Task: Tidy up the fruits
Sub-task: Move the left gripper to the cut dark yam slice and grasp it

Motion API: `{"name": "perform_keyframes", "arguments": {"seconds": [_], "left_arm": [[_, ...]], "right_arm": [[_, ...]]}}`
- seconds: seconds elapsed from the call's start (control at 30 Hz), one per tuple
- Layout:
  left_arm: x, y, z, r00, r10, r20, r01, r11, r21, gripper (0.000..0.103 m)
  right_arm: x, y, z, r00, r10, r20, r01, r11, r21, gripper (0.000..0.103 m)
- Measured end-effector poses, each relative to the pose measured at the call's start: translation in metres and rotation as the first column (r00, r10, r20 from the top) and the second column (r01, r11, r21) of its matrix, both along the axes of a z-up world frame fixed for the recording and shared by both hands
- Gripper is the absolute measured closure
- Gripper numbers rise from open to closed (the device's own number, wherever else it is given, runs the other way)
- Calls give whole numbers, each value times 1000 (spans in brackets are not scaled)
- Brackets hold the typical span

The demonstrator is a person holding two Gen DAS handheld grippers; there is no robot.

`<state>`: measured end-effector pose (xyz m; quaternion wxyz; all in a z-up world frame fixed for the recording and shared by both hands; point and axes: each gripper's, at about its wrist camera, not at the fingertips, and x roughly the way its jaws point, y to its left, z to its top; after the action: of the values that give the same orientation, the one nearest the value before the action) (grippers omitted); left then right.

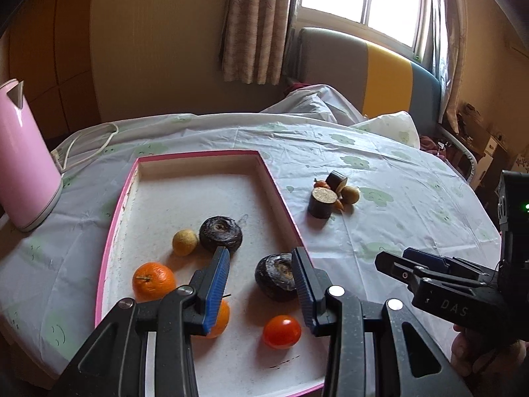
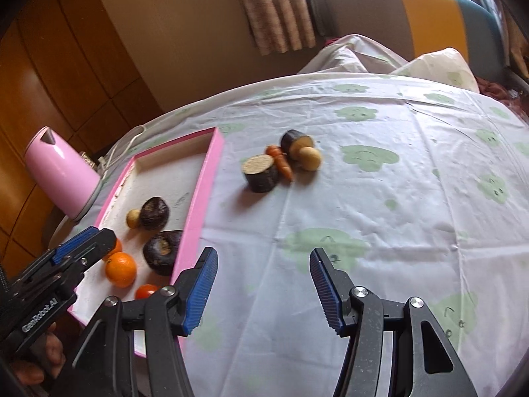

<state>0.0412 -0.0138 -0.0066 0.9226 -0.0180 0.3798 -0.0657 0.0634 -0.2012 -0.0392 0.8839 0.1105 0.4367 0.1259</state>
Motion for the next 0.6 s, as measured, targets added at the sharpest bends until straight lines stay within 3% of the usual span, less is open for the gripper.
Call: {"name": "perform_keyframes", "arguments": {"seconds": [0.27, 0.6], "left_arm": [[35, -39, 3, 982, -183, -48, 182, 983, -15, 64], [93, -78, -16, 955, -260, -145, 265, 964, 14, 63]], "right_arm": [[4, -23, -6, 998, -58, -10, 58, 998, -15, 44], [8, -39, -13, 996, -88, -24, 88, 996, -2, 44]]}}
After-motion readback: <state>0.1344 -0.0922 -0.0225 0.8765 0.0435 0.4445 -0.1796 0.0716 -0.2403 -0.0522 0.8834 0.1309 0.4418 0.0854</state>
